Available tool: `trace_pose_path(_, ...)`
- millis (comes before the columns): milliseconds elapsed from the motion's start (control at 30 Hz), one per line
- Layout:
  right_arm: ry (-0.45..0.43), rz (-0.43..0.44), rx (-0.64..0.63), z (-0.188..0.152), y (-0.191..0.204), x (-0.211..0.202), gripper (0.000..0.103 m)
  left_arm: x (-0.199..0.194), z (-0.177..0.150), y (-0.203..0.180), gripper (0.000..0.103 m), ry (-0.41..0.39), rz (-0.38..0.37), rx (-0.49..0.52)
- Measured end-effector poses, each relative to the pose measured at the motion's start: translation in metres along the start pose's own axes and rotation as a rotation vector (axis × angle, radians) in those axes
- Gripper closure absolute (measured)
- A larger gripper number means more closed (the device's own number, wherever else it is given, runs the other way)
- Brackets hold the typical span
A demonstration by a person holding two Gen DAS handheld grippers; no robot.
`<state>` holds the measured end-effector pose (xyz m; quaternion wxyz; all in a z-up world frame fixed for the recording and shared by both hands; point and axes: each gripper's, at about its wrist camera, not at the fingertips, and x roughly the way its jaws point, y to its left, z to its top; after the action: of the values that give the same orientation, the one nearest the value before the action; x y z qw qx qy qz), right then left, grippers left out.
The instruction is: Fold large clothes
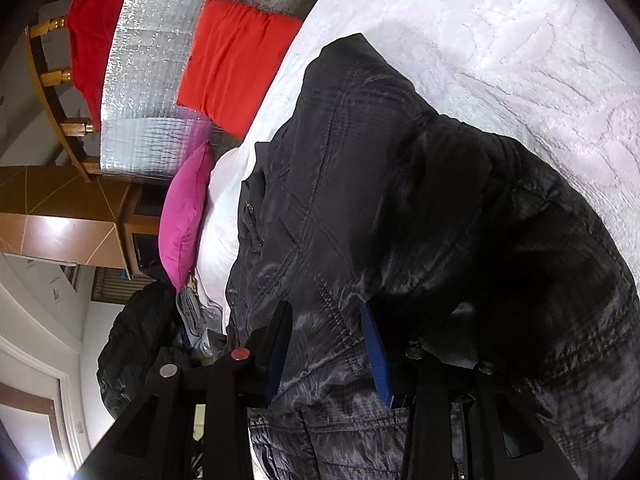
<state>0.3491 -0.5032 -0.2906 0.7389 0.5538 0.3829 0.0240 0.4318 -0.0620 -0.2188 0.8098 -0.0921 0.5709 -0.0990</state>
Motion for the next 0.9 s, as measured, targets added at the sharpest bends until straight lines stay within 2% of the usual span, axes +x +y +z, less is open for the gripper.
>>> trace_pose_path(100,0.008,0.004,-0.004,-0.001,0.002,0.003,0.063,0.021,0.010,0.000,0.024,0.031,-0.001,-0.015)
trace_pose_path(167,0.012,0.005,-0.004,-0.001,0.003,0.004,0.063,0.040,0.016,-0.003,0.028,0.062,-0.017,-0.025)
trace_pose_path(200,0.014,0.006,-0.003,-0.001,0.003,0.004,0.063,0.046,0.019,-0.003,0.033,0.068,-0.023,-0.033)
trace_pose_path(233,0.014,0.006,-0.003,-0.001,0.003,0.004,0.063,0.048,0.020,-0.003,0.045,0.070,-0.027,-0.038)
trace_pose_path(300,0.012,0.003,-0.005,-0.001,0.004,0.005,0.063,0.054,0.024,-0.009,0.055,0.052,-0.004,-0.019)
trace_pose_path(367,0.008,-0.001,-0.011,0.000,0.005,0.005,0.063,0.052,0.027,-0.017,0.075,0.022,0.024,0.028)
trace_pose_path(433,0.004,-0.005,-0.021,-0.001,0.006,0.006,0.063,0.044,0.028,-0.024,0.082,-0.016,0.040,0.071)
trace_pose_path(633,-0.013,-0.043,-0.109,-0.005,0.020,0.012,0.063,0.007,0.041,-0.056,0.089,-0.190,0.113,0.231)
trace_pose_path(733,-0.023,-0.071,-0.152,-0.008,0.029,0.016,0.063,-0.003,0.054,-0.074,0.090,-0.238,0.191,0.306)
trace_pose_path(900,-0.051,-0.057,-0.147,-0.005,0.031,0.015,0.064,-0.022,0.074,-0.089,0.091,-0.356,0.333,0.447)
